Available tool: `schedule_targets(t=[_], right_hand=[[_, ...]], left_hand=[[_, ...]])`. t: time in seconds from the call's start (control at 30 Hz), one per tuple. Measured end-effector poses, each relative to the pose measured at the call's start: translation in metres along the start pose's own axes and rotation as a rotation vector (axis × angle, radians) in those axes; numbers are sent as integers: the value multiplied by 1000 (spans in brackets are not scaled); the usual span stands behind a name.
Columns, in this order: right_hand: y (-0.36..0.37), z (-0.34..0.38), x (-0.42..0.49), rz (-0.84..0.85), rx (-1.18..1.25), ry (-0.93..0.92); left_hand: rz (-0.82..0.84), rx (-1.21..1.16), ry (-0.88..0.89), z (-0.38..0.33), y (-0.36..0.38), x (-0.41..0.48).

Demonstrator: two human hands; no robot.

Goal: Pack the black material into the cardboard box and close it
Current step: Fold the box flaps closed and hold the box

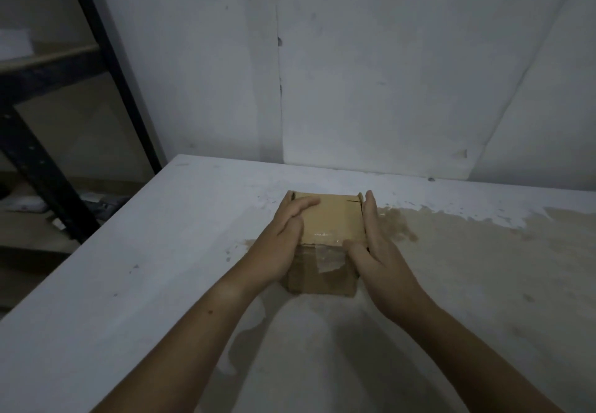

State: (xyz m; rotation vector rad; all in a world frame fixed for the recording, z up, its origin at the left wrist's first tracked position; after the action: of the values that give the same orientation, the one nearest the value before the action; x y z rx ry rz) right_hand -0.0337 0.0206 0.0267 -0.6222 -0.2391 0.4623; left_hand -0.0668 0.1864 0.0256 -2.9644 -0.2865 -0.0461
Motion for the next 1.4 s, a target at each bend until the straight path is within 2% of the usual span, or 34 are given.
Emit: schedule_targets(t=[0.13, 0.23, 0.3, 0.37, 0.43, 0.63, 0.8, 0.93, 1.07, 1.23, 1.4], right_hand=[[-3, 1, -8, -56, -4, -87], [-3, 2, -29, -339, 49, -88], [3, -4, -44, -470, 126, 26], [13, -5, -54, -407, 106, 158], [22, -4, -57, -334, 88, 211], [29, -6, -46, -301, 185, 235], [37, -12, -45, -272, 108, 213], [47, -21, -42, -326, 100, 198], [54, -30, -37, -362, 111, 213], [55, -36, -34, -436, 18, 186], [60, -39, -32, -500, 0, 243]], left_hand=[[16, 7, -9, -1, -1, -1], [22, -3, -23, -2, -2, -1], [27, -19, -5, -3, -2, -1], [27, -21, 11, -4, -1, -2], [28, -3, 20, -6, -1, -3], [3, -8, 38, 4, -3, 2], [-17, -5, 54, 5, -2, 2], [-6, -20, 44, 4, -2, 2], [76, -18, 20, 2, -3, 1], [126, 130, 141, 5, -9, 2], [126, 182, 201, 6, -10, 3]])
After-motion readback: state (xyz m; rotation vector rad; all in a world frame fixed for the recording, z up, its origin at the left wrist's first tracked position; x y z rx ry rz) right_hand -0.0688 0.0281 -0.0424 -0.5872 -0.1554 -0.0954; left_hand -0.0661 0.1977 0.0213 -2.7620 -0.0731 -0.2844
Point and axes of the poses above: each hand's wrist, its own x-axis towards the middle knuckle, its own y-axis out of the palm, z = x × y, the point moved 4 cm from there along x, towards the middle knuckle, and after that the axes turned 13 degrees about -x, right-handed, at the moved point
